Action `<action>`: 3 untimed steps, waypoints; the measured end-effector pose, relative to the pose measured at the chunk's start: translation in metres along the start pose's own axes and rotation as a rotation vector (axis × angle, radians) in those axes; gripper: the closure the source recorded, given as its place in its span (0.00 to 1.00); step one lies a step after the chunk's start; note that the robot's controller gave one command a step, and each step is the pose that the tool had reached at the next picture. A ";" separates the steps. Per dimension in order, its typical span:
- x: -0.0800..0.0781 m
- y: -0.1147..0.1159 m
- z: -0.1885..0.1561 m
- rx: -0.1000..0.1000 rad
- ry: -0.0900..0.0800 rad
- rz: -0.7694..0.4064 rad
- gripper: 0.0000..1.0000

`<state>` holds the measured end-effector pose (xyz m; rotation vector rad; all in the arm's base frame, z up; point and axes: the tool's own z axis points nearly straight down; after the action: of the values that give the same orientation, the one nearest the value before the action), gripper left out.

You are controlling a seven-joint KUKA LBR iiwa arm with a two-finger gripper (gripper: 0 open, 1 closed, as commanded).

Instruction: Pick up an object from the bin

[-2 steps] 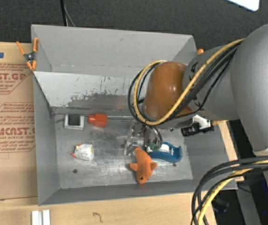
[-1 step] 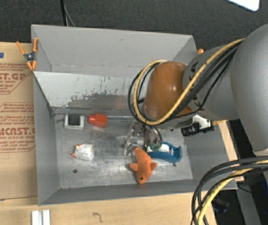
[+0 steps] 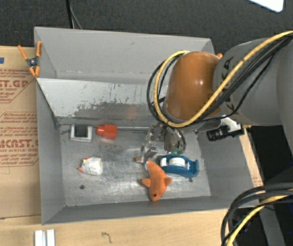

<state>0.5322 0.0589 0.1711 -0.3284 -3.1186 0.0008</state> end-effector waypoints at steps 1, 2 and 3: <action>0.009 -0.018 -0.067 -0.001 -0.008 -0.087 0.00; 0.009 -0.018 -0.067 -0.002 -0.008 -0.087 0.00; 0.014 -0.017 -0.020 -0.002 -0.014 -0.139 0.00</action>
Offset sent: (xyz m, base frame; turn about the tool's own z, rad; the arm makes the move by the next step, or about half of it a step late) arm 0.0000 0.0000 0.0000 0.0000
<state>0.5154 0.0454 0.1908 -0.1120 -3.1480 -0.0012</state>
